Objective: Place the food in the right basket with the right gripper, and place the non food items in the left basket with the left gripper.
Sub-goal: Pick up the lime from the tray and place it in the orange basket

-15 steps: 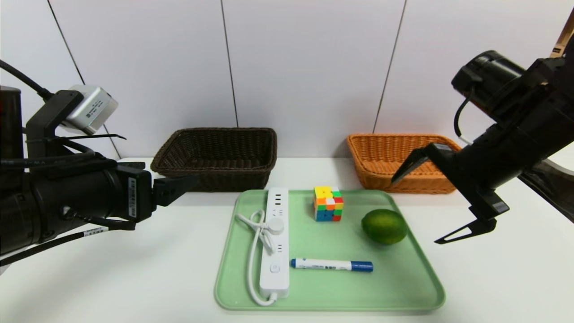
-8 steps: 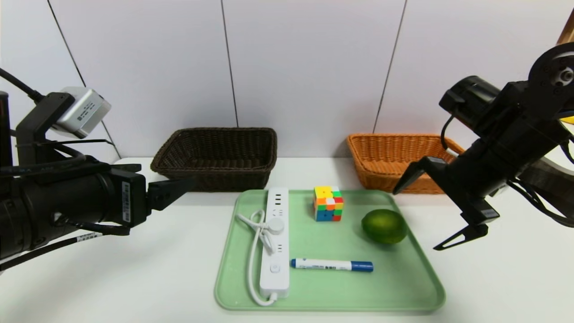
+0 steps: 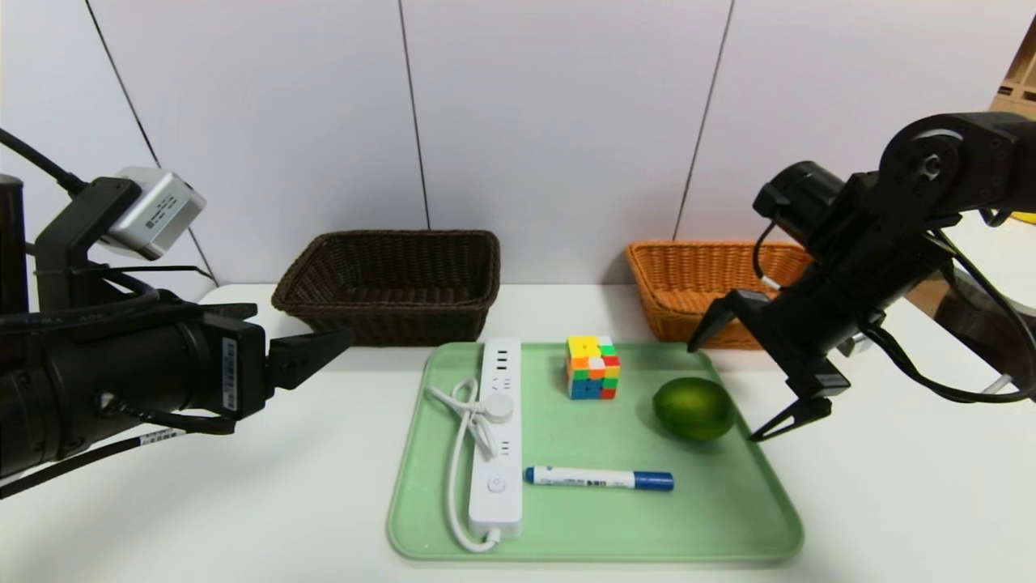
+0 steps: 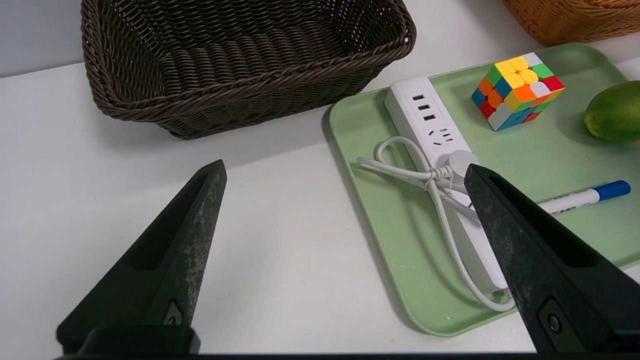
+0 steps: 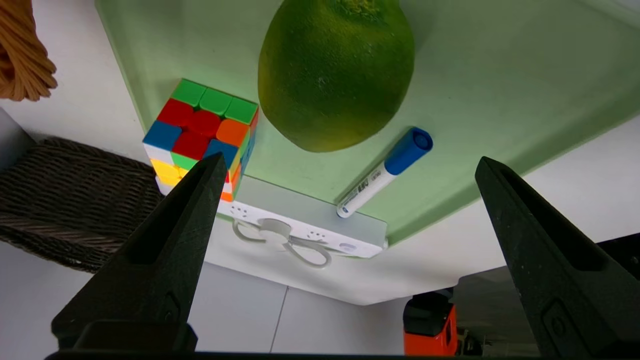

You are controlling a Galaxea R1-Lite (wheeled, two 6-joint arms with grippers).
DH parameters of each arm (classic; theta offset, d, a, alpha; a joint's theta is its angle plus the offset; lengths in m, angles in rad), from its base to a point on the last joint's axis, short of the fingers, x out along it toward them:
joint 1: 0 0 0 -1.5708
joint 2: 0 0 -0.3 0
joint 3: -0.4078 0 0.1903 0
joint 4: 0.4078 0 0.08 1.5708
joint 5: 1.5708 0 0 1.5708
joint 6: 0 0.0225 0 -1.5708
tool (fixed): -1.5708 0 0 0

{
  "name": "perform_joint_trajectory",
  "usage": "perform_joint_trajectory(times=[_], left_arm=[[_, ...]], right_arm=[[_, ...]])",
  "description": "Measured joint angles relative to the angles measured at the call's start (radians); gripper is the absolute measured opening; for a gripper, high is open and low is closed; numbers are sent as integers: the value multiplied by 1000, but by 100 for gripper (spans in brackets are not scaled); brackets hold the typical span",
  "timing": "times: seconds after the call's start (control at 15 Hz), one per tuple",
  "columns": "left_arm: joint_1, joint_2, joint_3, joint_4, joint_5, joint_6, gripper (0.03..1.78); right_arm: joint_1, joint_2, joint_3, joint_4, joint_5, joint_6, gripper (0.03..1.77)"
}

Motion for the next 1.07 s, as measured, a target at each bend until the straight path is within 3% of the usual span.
perform_joint_trajectory(times=[1.07], left_arm=[[-1, 14, -4, -1, 0, -8, 169]], right_arm=[[-3, 124, -8, -30, 3, -1, 171]])
